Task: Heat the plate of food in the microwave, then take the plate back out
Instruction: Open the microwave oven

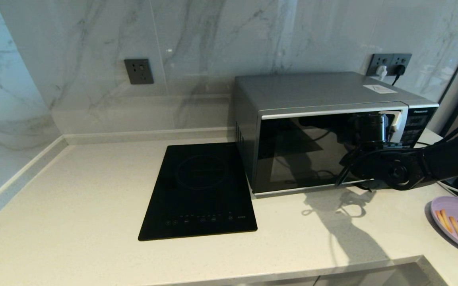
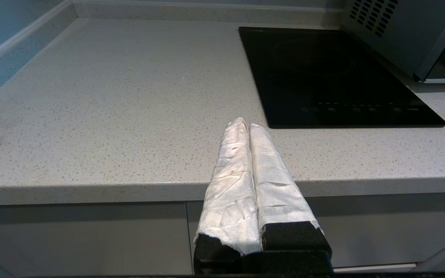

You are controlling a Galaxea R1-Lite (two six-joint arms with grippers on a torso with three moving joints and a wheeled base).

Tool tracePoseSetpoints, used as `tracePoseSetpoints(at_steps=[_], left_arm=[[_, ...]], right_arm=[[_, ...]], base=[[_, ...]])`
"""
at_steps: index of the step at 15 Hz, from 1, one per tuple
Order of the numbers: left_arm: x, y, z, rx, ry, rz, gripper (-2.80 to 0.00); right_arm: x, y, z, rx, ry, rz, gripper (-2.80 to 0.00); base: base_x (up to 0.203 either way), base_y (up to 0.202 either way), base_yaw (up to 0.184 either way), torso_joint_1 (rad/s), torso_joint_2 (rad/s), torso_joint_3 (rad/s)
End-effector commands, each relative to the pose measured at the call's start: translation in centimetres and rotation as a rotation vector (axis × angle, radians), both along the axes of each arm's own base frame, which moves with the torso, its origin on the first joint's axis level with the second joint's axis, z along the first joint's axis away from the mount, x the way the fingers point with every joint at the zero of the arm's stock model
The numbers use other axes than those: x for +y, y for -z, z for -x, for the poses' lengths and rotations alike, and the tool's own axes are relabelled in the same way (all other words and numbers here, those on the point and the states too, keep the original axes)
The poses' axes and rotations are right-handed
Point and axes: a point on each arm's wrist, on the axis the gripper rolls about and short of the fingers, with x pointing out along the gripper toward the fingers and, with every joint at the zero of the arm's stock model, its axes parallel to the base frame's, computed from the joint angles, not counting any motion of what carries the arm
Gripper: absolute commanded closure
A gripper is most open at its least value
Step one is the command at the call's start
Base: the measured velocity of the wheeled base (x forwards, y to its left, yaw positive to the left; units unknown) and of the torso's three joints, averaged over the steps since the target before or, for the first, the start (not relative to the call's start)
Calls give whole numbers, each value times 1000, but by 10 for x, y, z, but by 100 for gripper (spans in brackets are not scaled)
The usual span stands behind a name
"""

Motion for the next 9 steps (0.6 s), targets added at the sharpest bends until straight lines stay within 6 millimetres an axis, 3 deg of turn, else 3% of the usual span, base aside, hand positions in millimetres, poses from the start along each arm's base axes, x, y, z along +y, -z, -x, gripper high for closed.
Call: tracePoseSetpoints(at_steps=[1, 9], left_arm=[[0, 0, 0, 1, -1, 1, 0], [0, 0, 0, 1, -1, 1, 0]], right_arm=[[-7, 0, -2, -9, 21, -2, -280], [-27, 2, -3, -2, 64, -4, -280]], base=[[0, 0, 0, 0, 0, 0], [0, 0, 0, 0, 0, 0]])
